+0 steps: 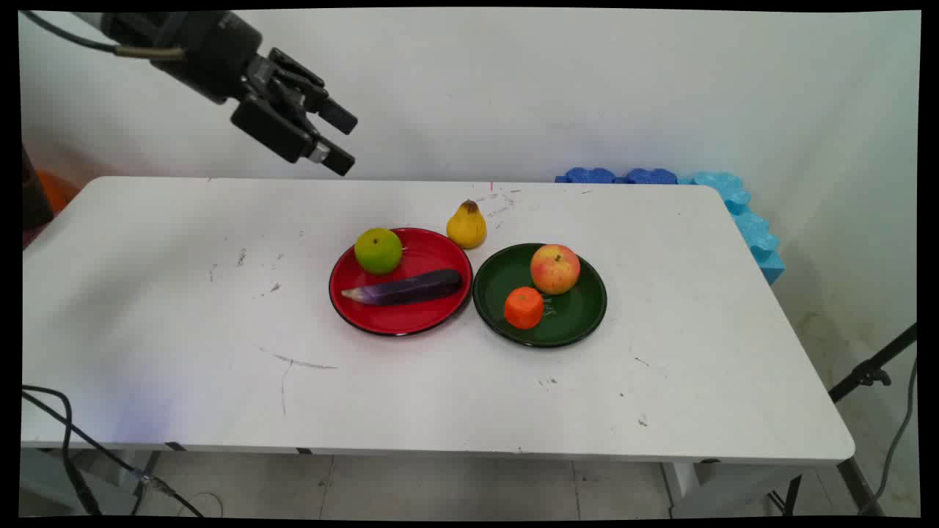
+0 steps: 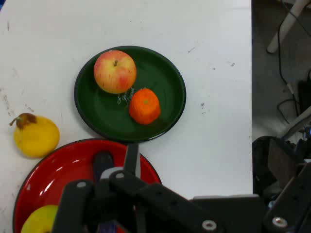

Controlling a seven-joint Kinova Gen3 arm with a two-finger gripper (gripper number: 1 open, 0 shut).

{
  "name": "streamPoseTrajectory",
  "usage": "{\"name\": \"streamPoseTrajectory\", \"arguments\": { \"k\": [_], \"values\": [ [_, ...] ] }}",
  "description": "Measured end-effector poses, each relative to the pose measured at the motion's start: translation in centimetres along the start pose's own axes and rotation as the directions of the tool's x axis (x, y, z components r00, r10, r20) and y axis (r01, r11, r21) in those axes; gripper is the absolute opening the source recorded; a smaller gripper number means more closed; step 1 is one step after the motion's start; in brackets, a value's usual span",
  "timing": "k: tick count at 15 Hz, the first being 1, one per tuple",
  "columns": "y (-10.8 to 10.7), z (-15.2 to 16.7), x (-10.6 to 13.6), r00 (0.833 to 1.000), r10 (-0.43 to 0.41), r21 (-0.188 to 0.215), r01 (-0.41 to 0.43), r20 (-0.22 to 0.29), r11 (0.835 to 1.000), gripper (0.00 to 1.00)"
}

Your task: Pick up the mandarin from the green plate

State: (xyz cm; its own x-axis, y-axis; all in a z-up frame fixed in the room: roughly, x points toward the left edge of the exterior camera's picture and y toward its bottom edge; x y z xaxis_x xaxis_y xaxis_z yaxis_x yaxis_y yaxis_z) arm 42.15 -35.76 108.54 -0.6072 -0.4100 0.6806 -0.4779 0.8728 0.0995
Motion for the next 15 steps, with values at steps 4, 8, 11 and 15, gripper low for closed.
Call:
{"name": "streamPoseTrajectory", "arguments": {
  "k": [4,8,11,15],
  "values": [
    [-0.4,1.2,1.4,1.000,-0.013,-0.007,0.013,0.009,1.000,1.00],
    [-0.4,3.5,3.3,0.999,-0.029,0.000,0.029,0.028,1.000,1.00],
    [-0.3,6.3,4.8,0.997,-0.037,0.015,0.036,0.063,0.999,1.00],
    [-0.2,10.4,6.3,0.992,-0.047,0.038,0.043,0.113,0.998,1.00]
  ]
}}
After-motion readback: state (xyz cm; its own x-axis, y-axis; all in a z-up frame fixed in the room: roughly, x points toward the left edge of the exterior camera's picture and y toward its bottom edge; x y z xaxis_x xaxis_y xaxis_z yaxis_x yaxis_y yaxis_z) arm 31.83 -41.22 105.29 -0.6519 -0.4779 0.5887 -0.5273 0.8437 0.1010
